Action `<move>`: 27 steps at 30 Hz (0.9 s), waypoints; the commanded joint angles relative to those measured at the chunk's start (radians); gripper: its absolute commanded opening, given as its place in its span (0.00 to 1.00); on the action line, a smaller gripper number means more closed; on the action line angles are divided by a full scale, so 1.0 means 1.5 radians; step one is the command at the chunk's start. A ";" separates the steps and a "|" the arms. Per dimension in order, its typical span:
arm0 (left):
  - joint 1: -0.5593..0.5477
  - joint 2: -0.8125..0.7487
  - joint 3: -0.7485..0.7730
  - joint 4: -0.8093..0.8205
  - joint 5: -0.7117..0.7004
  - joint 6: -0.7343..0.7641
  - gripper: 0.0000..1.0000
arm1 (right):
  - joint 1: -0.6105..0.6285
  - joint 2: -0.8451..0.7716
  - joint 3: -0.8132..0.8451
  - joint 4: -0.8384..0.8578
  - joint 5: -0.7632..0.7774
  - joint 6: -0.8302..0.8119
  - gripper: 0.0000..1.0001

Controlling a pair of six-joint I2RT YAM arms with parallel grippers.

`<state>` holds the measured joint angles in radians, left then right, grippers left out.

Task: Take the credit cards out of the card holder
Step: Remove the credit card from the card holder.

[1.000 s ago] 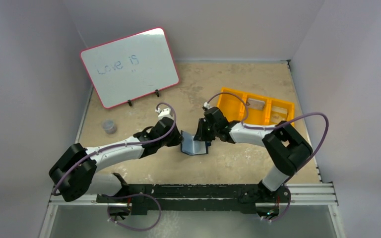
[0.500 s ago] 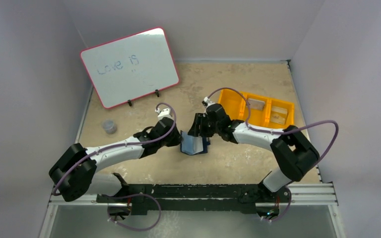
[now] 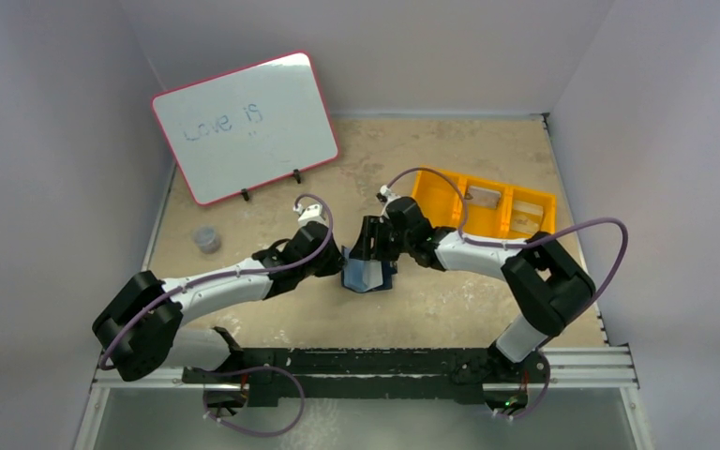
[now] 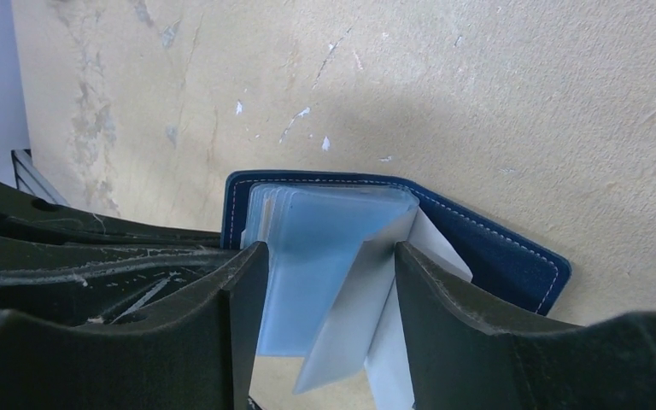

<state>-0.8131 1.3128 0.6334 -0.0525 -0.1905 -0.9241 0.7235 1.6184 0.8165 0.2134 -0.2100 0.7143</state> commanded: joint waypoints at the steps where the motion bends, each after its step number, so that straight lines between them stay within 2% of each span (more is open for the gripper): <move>1: -0.002 -0.010 0.010 0.036 -0.014 -0.003 0.00 | 0.005 0.018 0.029 -0.010 0.011 -0.008 0.57; 10: -0.002 -0.009 0.012 0.036 -0.014 -0.003 0.00 | 0.005 0.025 0.036 -0.047 0.055 -0.016 0.56; 27: -0.002 -0.015 0.008 0.002 -0.045 0.002 0.00 | 0.001 -0.020 0.065 -0.263 0.284 -0.031 0.54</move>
<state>-0.8131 1.3128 0.6331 -0.0521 -0.2161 -0.9241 0.7284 1.6142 0.8581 -0.0513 0.0692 0.6945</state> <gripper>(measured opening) 0.020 0.539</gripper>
